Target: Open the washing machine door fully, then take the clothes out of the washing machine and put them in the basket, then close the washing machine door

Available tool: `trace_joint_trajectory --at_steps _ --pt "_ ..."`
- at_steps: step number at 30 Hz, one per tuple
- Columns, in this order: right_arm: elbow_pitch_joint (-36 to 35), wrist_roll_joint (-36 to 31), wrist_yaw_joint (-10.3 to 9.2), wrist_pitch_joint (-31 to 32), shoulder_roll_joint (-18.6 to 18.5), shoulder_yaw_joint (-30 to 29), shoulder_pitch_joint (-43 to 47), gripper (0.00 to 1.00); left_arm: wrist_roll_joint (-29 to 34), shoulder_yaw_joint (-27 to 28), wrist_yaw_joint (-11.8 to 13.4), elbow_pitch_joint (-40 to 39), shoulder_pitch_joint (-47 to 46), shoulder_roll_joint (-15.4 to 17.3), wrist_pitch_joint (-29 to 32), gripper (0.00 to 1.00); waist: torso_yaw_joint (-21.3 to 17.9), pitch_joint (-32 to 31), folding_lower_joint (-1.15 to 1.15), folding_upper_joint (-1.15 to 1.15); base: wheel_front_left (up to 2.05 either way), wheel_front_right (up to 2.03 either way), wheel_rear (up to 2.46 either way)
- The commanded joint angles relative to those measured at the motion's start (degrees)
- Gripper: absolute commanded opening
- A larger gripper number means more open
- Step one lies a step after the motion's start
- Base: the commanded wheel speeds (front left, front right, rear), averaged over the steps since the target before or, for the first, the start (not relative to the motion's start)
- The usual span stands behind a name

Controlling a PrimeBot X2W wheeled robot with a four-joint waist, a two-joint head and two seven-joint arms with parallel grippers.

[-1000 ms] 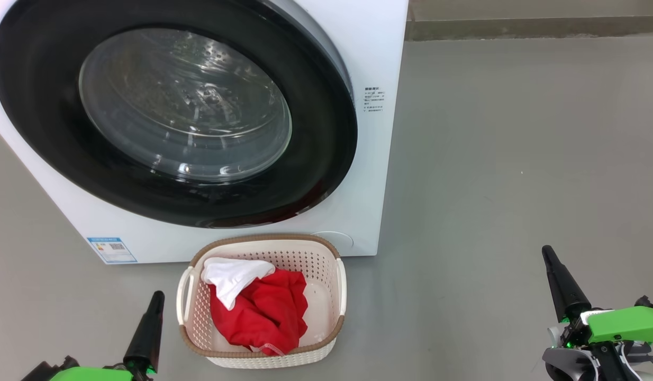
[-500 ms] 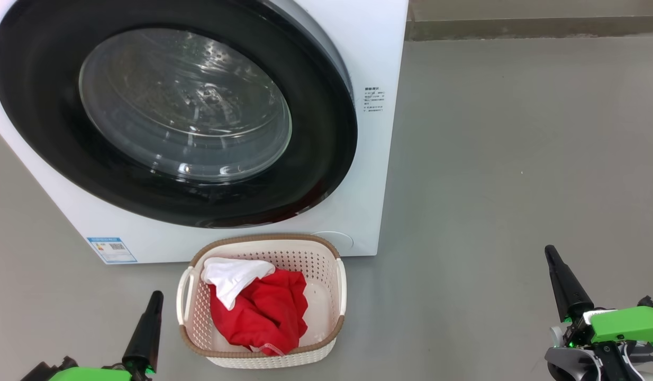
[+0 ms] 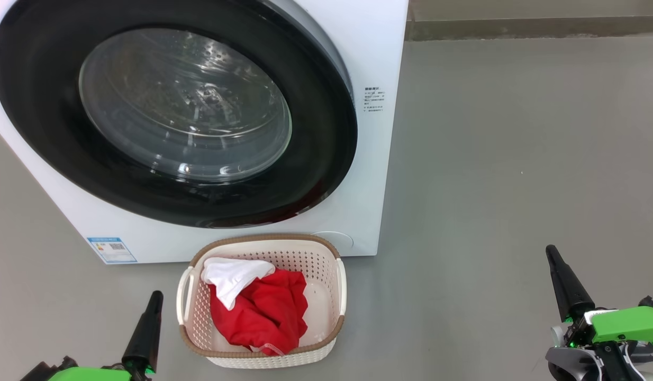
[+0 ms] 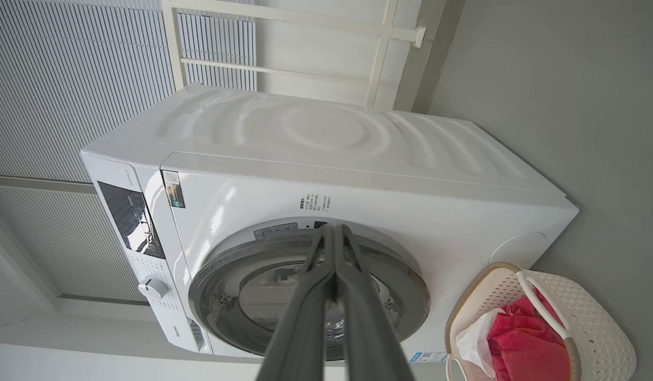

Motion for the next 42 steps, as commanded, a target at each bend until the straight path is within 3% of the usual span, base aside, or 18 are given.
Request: trace_joint_trajectory --at_steps 1,42 --pt "-1.4 -0.1 -0.04 0.3 -0.5 1.1 -2.3 0.0 0.3 2.0 -0.4 -1.2 -2.2 0.7 0.3 0.0 0.0 0.0 0.0 0.0 0.0 0.0 0.0" --pt "-1.4 -0.5 -0.04 0.8 -0.1 0.6 -2.4 0.0 0.7 2.5 -0.4 -1.2 -2.2 0.3 0.7 0.0 0.0 0.0 0.0 0.0 0.0 0.0 0.0"
